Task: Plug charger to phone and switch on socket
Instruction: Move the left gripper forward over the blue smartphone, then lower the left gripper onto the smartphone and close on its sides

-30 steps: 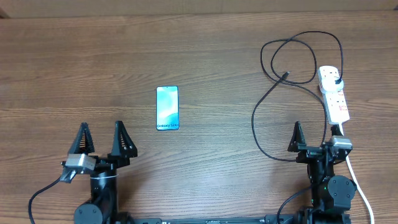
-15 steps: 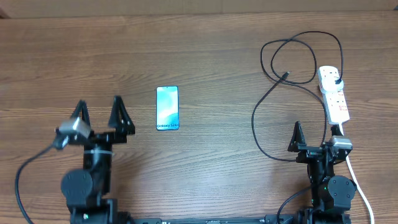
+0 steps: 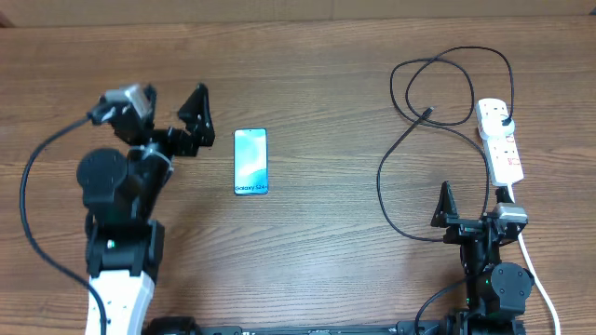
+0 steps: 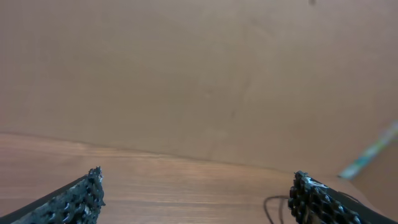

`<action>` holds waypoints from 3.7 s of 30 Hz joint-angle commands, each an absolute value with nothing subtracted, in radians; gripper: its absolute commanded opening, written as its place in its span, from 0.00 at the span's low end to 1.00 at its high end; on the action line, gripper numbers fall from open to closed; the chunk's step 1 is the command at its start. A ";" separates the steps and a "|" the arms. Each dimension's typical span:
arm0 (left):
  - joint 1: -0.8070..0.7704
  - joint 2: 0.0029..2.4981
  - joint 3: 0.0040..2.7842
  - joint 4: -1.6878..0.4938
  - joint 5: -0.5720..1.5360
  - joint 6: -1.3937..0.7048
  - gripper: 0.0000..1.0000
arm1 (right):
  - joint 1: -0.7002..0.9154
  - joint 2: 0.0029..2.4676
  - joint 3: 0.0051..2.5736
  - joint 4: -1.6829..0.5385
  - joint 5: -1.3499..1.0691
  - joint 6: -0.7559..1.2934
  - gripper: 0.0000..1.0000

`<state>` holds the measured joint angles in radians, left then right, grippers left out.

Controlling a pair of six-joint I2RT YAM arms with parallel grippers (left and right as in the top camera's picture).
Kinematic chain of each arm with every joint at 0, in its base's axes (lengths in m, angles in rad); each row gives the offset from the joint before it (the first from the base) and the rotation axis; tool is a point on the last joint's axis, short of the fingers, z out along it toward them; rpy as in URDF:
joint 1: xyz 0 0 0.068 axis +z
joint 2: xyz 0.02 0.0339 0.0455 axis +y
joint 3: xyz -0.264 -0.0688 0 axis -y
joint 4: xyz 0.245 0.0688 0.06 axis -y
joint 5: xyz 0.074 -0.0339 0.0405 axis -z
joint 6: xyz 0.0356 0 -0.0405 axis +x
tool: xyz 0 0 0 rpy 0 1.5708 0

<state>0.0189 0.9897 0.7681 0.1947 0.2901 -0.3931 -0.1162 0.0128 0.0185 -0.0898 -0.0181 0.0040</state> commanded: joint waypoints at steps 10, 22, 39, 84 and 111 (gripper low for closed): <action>0.012 1.089 0.812 0.147 0.786 -0.411 1.00 | -0.113 0.003 0.008 -0.083 -0.008 0.002 1.00; -0.009 1.092 0.821 0.045 0.634 -0.350 1.00 | -0.113 0.003 0.008 -0.083 -0.008 0.002 1.00; -0.242 1.325 1.131 -0.518 0.117 -0.366 1.00 | -0.113 0.003 0.008 -0.083 -0.008 0.002 1.00; -0.422 1.648 1.138 -0.564 -0.046 -0.539 1.00 | -0.113 0.003 0.008 -0.083 -0.009 0.002 1.00; -0.424 1.746 1.135 -0.467 -0.268 -0.441 1.00 | -0.113 0.003 0.008 -0.083 -0.009 0.002 1.00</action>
<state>-0.4240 1.7359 1.1179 -0.4934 -0.2199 -0.4625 -0.1162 0.0128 0.0185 -0.0891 -0.0181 0.0036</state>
